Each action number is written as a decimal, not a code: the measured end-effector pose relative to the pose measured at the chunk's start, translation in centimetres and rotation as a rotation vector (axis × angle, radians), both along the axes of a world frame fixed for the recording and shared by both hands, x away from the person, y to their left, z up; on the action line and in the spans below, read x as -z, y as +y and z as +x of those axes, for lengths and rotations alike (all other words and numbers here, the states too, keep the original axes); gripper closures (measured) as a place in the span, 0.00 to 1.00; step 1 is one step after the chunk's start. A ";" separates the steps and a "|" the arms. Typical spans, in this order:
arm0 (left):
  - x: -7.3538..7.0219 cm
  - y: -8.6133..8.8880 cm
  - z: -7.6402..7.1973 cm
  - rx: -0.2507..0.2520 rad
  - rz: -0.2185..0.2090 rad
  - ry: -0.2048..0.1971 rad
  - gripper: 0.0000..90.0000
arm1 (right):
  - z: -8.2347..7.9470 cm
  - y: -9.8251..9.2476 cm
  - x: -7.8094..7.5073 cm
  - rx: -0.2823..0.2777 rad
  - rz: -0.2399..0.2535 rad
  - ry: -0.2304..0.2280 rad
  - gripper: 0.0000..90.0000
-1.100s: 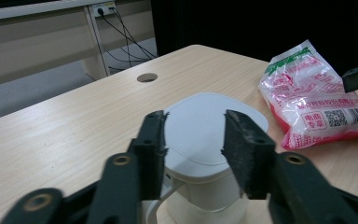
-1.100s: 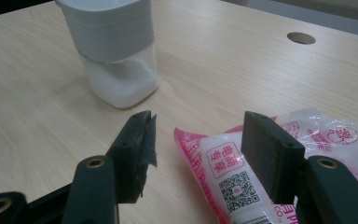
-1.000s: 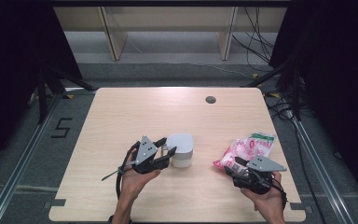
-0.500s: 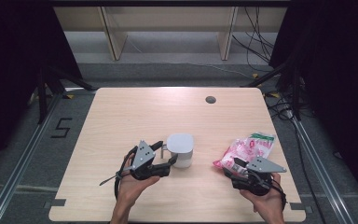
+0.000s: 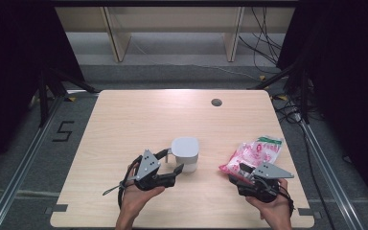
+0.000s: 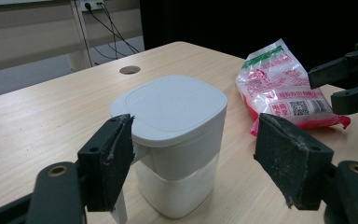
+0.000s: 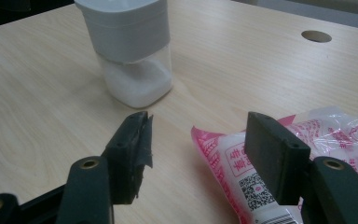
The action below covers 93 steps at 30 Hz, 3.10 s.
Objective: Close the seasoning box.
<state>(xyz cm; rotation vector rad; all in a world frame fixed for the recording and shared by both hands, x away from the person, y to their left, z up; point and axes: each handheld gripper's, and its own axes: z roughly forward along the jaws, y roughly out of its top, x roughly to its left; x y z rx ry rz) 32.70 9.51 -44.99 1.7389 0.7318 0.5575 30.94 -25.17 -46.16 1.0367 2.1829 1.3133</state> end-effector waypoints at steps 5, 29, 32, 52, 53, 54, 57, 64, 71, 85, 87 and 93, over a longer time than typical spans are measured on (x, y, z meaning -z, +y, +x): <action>0.5 -0.1 -0.4 0.007 -0.007 0.005 0.30 | -0.1 -0.1 0.0 0.001 -0.019 0.002 0.45; 2.0 -0.5 -2.1 0.023 0.022 0.003 0.29 | -1.1 0.1 0.8 -0.034 -0.030 0.033 0.41; 2.4 -0.3 -2.3 0.013 0.026 0.010 0.29 | -1.2 0.1 0.9 -0.058 -0.035 0.029 0.41; 4.3 -0.8 -4.8 0.005 0.073 -0.014 0.29 | -2.7 0.1 1.9 -0.092 -0.074 0.065 0.40; 4.6 -1.0 -5.2 -0.015 0.050 0.000 0.28 | -2.8 0.1 1.9 -0.097 -0.075 0.070 0.40; 4.7 -1.0 -5.5 -0.012 0.065 -0.001 0.28 | -2.8 0.1 2.0 -0.095 -0.070 0.069 0.40; 5.1 -1.0 -5.9 -0.001 0.071 0.019 0.28 | -3.1 0.0 2.0 -0.096 -0.066 0.079 0.40; 5.9 -1.5 -6.8 0.007 0.068 0.036 0.28 | -3.7 -0.3 2.4 -0.102 -0.084 0.101 0.39; 5.7 -0.9 -6.9 0.028 0.081 0.011 0.28 | -4.6 0.2 3.2 -0.132 -0.110 0.125 0.38; 5.9 -0.6 -7.0 -0.003 0.042 0.043 0.28 | -4.8 0.3 3.3 -0.135 -0.114 0.138 0.38; 5.8 -0.4 -6.8 0.015 0.075 0.017 0.28 | -4.8 0.3 3.3 -0.134 -0.113 0.137 0.38; 5.8 -0.5 -6.9 0.001 0.056 0.049 0.28 | -4.7 0.2 3.3 -0.135 -0.116 0.137 0.37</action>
